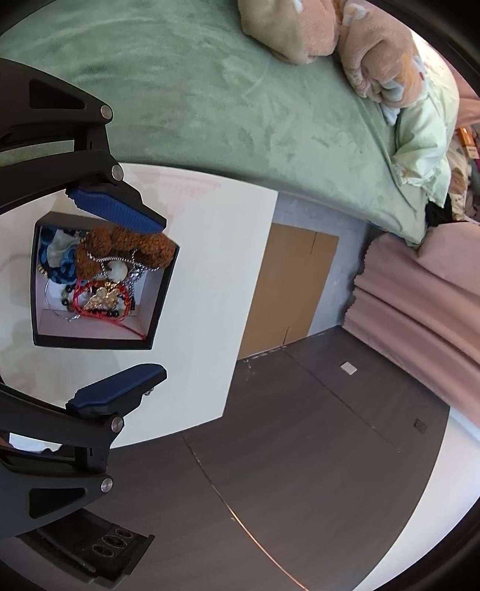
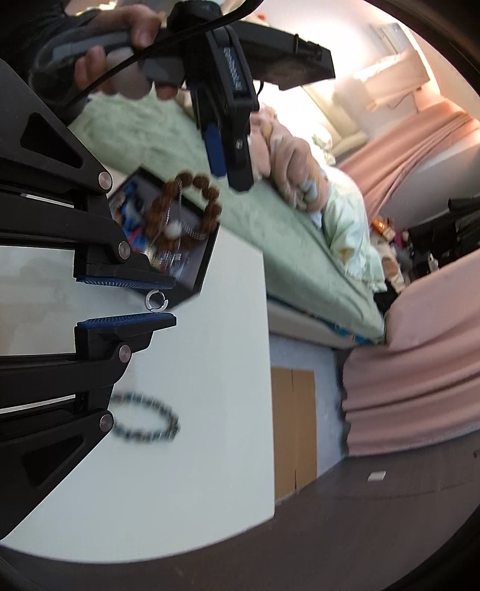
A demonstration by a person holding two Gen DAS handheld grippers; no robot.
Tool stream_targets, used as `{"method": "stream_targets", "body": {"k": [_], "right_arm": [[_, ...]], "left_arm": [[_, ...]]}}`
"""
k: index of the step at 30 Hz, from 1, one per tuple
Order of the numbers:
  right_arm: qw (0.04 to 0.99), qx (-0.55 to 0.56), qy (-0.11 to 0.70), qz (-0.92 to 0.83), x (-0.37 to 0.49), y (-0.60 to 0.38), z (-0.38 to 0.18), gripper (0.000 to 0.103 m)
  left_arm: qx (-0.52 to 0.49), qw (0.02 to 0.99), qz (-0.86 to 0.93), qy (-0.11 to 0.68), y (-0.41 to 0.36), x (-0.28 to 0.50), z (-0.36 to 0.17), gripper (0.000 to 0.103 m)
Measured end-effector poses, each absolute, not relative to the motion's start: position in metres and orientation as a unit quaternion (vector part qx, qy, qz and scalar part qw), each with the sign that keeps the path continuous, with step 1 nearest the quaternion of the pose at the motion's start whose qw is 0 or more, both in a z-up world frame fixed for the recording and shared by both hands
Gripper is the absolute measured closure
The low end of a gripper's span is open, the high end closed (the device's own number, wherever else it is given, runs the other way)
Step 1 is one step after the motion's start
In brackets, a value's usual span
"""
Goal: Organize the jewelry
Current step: 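Place the butterfly in the box with the left gripper while the right grasps the silver ring, then lower the silver ring into the box and open the right gripper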
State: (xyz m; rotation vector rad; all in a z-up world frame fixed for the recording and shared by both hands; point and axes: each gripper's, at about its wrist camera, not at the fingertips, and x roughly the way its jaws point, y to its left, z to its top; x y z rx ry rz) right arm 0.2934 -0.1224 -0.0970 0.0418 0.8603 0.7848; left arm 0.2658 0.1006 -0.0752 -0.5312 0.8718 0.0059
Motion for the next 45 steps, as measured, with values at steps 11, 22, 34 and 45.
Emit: {"method": "stream_targets", "body": {"k": [11, 22, 34, 45], "right_arm": [[0.817, 0.043, 0.397, 0.417, 0.282, -0.078, -0.093, 0.088], [0.811, 0.086, 0.433, 0.384, 0.297, -0.096, -0.098, 0.035], [0.820, 0.098, 0.457, 0.330, 0.305, -0.141, -0.104, 0.035], [0.826, 0.102, 0.479, 0.279, 0.316, -0.183, -0.118, 0.020]], "left_arm": [[-0.252, 0.881, 0.024, 0.399, 0.119, 0.259, -0.071, 0.021], [-0.224, 0.891, 0.010, 0.395, 0.114, 0.256, -0.071, 0.014], [-0.189, 0.892, -0.014, 0.411, 0.081, 0.264, -0.076, 0.012], [-0.164, 0.887, -0.028, 0.431, 0.051, 0.271, -0.084, 0.011]]}}
